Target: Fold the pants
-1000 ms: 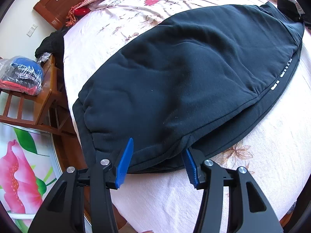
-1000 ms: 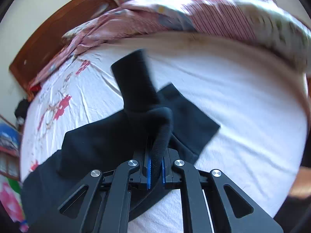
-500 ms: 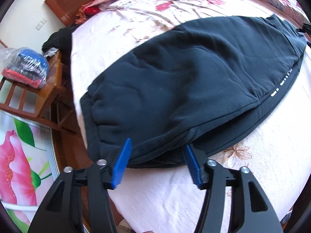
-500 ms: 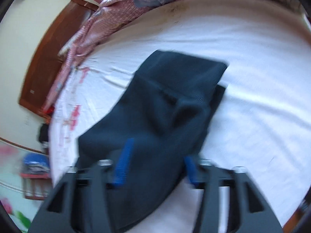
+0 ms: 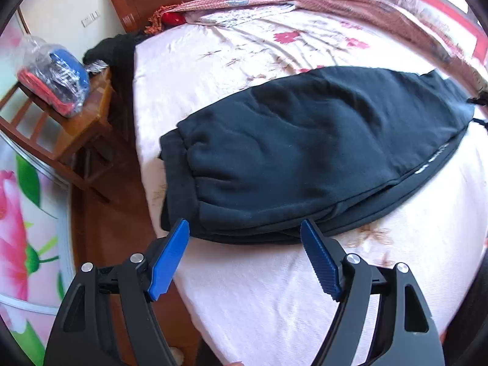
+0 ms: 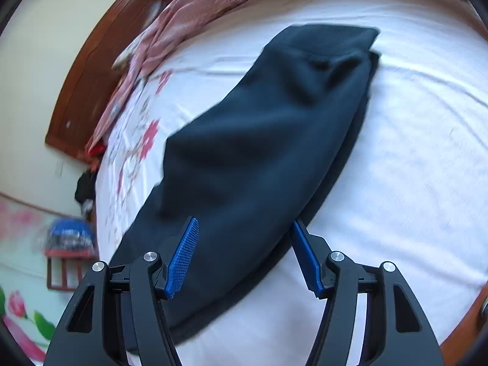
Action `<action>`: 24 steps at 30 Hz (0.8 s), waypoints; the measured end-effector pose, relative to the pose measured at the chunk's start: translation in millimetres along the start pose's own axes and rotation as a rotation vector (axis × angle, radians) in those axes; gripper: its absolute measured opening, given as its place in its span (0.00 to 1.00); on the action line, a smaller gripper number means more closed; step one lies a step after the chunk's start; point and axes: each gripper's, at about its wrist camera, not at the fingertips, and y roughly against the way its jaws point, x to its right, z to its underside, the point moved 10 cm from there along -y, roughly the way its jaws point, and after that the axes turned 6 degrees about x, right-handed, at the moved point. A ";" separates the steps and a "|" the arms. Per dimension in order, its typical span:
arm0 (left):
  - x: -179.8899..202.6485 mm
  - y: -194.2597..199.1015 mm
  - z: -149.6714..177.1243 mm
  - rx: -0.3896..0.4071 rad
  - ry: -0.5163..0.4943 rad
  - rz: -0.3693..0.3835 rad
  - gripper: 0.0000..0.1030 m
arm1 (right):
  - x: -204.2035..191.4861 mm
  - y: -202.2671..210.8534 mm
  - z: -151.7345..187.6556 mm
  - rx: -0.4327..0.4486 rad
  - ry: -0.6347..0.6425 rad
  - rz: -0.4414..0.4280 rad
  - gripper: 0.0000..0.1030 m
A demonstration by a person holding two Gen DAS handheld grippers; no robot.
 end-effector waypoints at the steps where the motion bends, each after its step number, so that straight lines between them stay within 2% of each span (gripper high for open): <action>1: 3.4 -2.5 0.4 -0.002 -0.018 -0.013 0.74 | -6.5 2.6 8.1 -0.006 0.006 -0.013 0.60; 3: 11.7 -7.5 1.2 -0.009 -0.016 0.012 0.74 | -22.7 5.4 23.4 -0.030 0.026 -0.050 0.60; 7: 38.5 -18.2 0.4 0.004 -0.174 -0.034 0.74 | -60.3 5.5 54.8 -0.080 0.121 -0.074 0.60; 11: 53.4 -24.2 -2.0 0.017 -0.252 -0.047 0.74 | -101.1 5.5 92.8 -0.136 0.213 -0.121 0.60; 13: 55.2 -25.2 1.5 -0.007 -0.250 -0.026 0.74 | -122.0 5.9 115.7 -0.180 0.271 -0.149 0.60; 16: 58.0 -16.2 8.6 -0.058 -0.160 0.096 0.74 | -147.6 6.1 145.0 -0.220 0.344 -0.181 0.60; 17: 59.5 -14.6 11.2 -0.072 -0.148 0.116 0.74 | -154.9 5.6 151.7 -0.224 0.366 -0.186 0.60; 21: 69.2 -15.5 8.8 -0.047 -0.200 0.091 0.76 | -172.1 4.0 171.6 -0.253 0.412 -0.222 0.60; 24: 77.1 -27.8 4.8 -0.058 -0.191 0.117 0.76 | -180.5 6.1 181.0 -0.265 0.410 -0.249 0.60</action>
